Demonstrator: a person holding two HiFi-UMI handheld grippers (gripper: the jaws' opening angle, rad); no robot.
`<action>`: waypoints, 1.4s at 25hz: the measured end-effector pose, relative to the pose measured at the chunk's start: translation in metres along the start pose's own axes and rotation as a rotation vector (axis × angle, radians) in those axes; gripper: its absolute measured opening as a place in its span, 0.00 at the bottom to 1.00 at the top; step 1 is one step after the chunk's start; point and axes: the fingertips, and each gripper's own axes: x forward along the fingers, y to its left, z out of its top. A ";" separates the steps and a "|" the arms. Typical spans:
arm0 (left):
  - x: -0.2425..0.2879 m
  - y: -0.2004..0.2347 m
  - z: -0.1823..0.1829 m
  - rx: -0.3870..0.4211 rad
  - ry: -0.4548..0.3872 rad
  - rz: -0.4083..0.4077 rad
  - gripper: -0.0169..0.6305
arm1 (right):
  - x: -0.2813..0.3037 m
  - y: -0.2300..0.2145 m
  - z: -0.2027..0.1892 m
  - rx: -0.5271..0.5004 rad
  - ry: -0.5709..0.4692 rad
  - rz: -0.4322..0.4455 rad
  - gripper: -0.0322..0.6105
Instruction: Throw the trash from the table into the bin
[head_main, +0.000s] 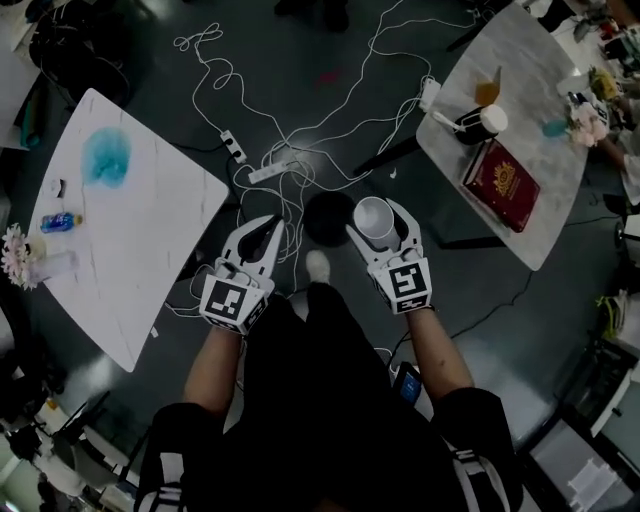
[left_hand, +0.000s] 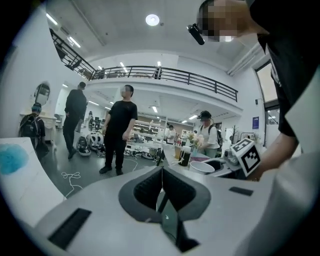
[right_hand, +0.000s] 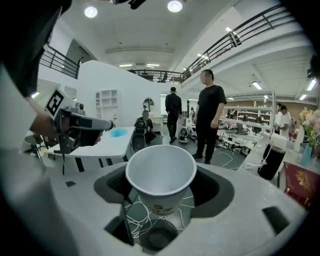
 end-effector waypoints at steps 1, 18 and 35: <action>0.001 0.003 -0.014 -0.001 0.017 0.000 0.05 | 0.001 0.003 -0.011 0.000 0.015 -0.001 0.57; 0.019 0.008 -0.177 -0.047 0.206 -0.048 0.05 | 0.056 0.042 -0.203 0.160 0.220 0.011 0.57; 0.023 0.034 -0.283 -0.125 0.313 0.014 0.05 | 0.139 0.049 -0.356 0.041 0.451 0.142 0.57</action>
